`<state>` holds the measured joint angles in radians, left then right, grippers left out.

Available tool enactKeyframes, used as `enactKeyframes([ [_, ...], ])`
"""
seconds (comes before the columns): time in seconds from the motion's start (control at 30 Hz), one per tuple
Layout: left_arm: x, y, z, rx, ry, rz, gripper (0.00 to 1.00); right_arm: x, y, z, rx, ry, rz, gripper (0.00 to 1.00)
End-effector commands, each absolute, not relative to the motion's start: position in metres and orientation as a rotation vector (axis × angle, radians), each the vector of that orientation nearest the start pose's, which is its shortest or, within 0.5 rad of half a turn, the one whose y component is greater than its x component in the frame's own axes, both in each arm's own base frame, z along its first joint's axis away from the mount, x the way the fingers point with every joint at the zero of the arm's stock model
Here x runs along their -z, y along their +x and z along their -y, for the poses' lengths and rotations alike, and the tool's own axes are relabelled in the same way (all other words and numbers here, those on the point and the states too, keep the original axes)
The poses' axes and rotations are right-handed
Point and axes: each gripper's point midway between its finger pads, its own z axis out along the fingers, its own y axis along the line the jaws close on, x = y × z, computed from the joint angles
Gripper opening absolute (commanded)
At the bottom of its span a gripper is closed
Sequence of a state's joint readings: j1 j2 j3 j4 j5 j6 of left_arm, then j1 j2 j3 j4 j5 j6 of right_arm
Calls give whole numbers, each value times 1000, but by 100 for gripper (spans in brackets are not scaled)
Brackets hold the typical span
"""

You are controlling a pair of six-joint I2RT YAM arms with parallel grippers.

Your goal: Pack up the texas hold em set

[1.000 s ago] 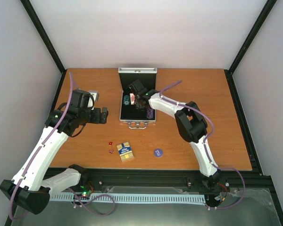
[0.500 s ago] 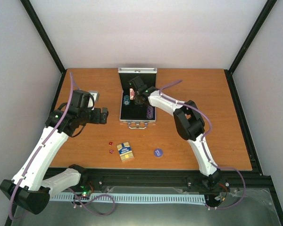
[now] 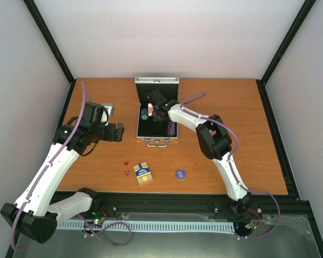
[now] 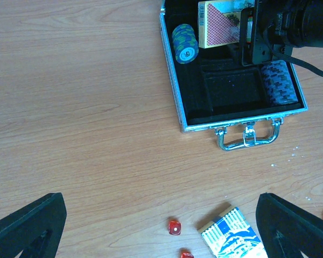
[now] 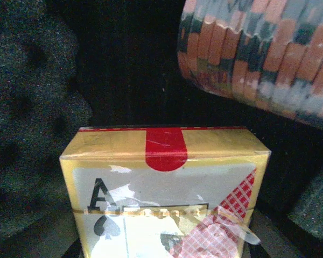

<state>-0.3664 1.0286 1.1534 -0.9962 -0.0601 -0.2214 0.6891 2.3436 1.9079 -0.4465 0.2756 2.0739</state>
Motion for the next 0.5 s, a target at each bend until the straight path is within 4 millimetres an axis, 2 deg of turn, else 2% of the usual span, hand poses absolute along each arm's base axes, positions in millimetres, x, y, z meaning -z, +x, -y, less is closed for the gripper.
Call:
enactKeyframes([
  [0.0,-244,265,90,172,174,-2432,99,-79,503,-343,-887,1851,-1841,32],
  [0.07,-244,265,89,169,175,-2432,99,-78,503,-342,-890,1863,-1837,40],
  [0.17,-244,265,89,166,176,-2432,99,-77,502,-339,-887,1869,-1831,44],
  [0.37,-244,265,89,166,178,-2431,99,-76,502,-339,-894,1894,-1818,71],
  [0.47,-244,265,89,165,178,-2432,99,-77,503,-339,-899,1897,-1812,76],
])
